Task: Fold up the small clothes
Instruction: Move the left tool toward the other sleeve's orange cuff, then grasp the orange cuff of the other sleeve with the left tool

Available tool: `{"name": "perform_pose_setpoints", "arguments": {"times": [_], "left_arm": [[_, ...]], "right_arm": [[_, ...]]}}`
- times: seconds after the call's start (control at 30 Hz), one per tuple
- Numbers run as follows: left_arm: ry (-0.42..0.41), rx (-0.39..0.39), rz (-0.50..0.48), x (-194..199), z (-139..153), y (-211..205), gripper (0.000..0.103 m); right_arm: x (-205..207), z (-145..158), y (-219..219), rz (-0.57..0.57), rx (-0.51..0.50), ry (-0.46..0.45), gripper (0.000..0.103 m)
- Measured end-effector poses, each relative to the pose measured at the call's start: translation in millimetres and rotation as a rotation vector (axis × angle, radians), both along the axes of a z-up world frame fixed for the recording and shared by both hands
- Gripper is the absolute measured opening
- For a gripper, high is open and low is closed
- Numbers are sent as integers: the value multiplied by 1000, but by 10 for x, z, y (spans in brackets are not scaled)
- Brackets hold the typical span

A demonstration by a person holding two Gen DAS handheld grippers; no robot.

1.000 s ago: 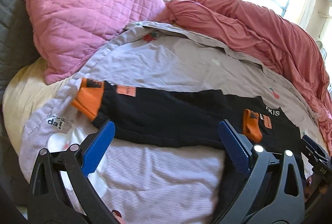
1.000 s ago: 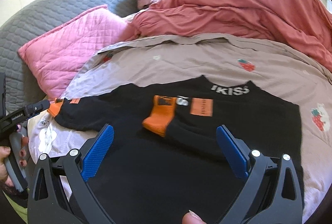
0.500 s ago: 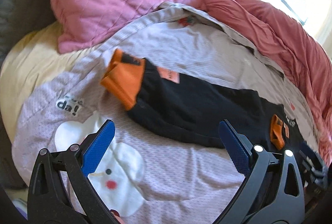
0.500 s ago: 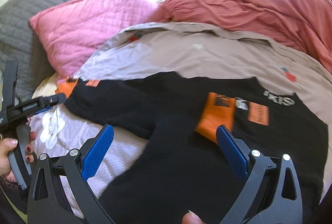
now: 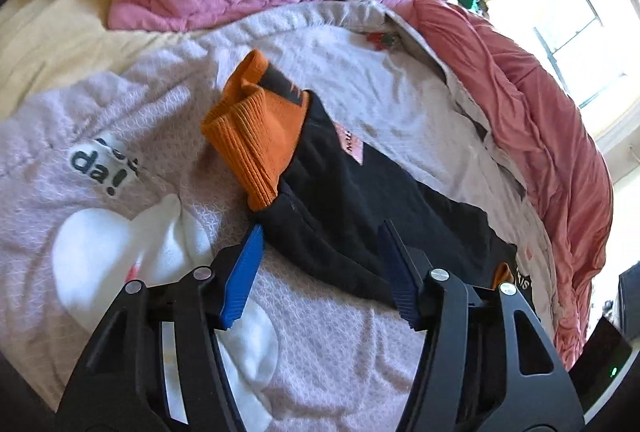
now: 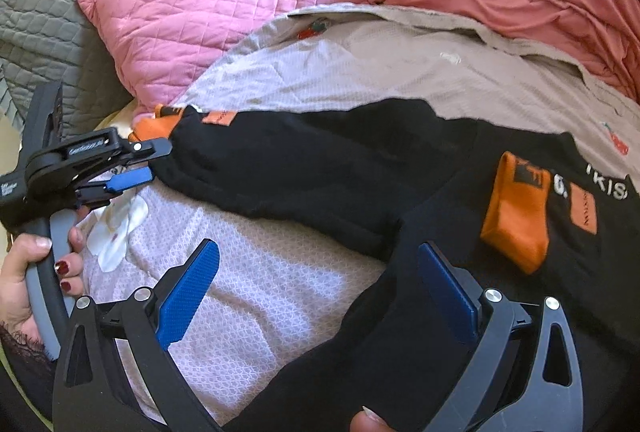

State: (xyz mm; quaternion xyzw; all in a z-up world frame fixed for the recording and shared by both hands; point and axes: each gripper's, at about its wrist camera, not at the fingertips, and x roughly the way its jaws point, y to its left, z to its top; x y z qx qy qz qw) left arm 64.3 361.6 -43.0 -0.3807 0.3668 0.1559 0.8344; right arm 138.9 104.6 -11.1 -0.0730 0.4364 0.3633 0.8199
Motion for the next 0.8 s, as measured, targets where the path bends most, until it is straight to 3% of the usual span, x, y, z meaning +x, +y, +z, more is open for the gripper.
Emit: {"name": "perform_pose_setpoints", "arguments": {"times": [0.37, 0.43, 0.47, 0.63, 0.73, 0.8], "left_arm": [[-22, -17, 70, 92, -36, 86, 54], [-31, -17, 94, 35, -2, 77, 60], [-32, -5, 110, 10, 21, 87, 68], [-29, 30, 166, -56, 28, 217, 69], [-21, -4, 170, -28, -88, 297, 63], [-20, 23, 173, -8, -77, 313, 48]], "right_arm": [[62, -59, 39, -13, -7, 16, 98], [76, -44, -11, -26, 11, 24, 98], [82, -34, -30, -32, 15, 24, 98], [91, 7, -136, -66, 52, 32, 98], [69, 38, -168, -69, 68, 31, 98], [46, 47, -198, -71, 75, 34, 98]]}}
